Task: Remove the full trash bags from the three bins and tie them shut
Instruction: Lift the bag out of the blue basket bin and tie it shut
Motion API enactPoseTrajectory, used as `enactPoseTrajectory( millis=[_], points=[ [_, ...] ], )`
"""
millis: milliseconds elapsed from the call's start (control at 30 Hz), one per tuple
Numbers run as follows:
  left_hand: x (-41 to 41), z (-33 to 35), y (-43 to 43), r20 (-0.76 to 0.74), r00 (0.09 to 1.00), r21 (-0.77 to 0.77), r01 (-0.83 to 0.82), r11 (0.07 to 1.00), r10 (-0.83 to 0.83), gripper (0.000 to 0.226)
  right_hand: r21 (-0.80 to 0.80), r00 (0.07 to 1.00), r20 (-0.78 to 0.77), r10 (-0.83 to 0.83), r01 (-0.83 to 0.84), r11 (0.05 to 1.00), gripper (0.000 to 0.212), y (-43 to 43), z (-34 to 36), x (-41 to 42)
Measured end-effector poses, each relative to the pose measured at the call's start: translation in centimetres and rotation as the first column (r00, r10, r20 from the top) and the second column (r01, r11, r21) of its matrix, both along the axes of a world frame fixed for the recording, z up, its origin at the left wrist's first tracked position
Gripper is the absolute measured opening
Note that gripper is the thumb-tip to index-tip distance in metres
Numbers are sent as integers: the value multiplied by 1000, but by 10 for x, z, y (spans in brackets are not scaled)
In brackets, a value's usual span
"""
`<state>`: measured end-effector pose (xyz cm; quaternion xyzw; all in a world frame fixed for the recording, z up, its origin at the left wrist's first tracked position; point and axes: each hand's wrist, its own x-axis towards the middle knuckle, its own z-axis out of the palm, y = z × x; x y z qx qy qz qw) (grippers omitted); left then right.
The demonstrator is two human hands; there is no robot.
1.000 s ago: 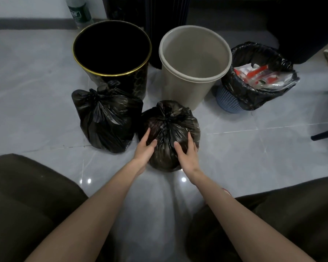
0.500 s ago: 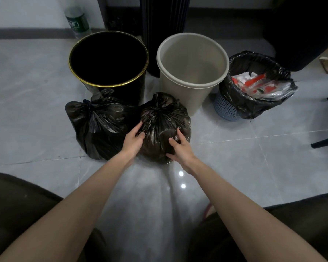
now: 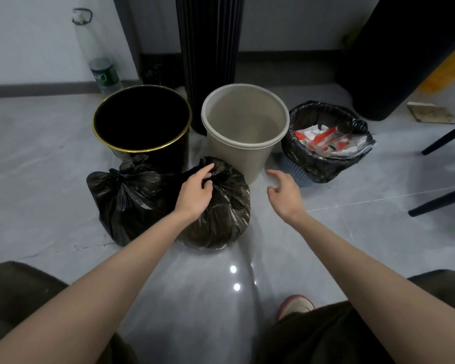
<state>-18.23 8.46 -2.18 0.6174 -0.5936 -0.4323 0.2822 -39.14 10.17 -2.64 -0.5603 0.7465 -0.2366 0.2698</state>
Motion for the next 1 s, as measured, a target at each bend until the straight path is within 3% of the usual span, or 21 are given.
enactPoseTrajectory(
  millis=[133, 267, 433, 633, 1000],
  points=[
    [-18, 10, -19, 21, 999, -46, 50, 998, -49, 46, -53, 981, -181, -66, 58, 997, 50, -24, 12, -41],
    [-37, 16, -38, 27, 994, -96, 111, 989, -109, 47, 65, 941, -332, -70, 97, 993, 64, -48, 8, -77],
    [-54, 13, -55, 32, 987, -117, 160, 980, -158, 47, 247, 927, -376, -7, 108, 963, 78, -72, -9, -98],
    [-51, 7, -52, 8, 975, -87, 222, 971, -222, 49, 250, 840, -543, 28, 130, 959, 69, -84, -18, -98],
    [-40, 10, -25, 8, 974, -52, 225, 973, -225, 46, 277, 663, -717, 215, -11, 961, 41, -44, -16, -73]
  ],
)
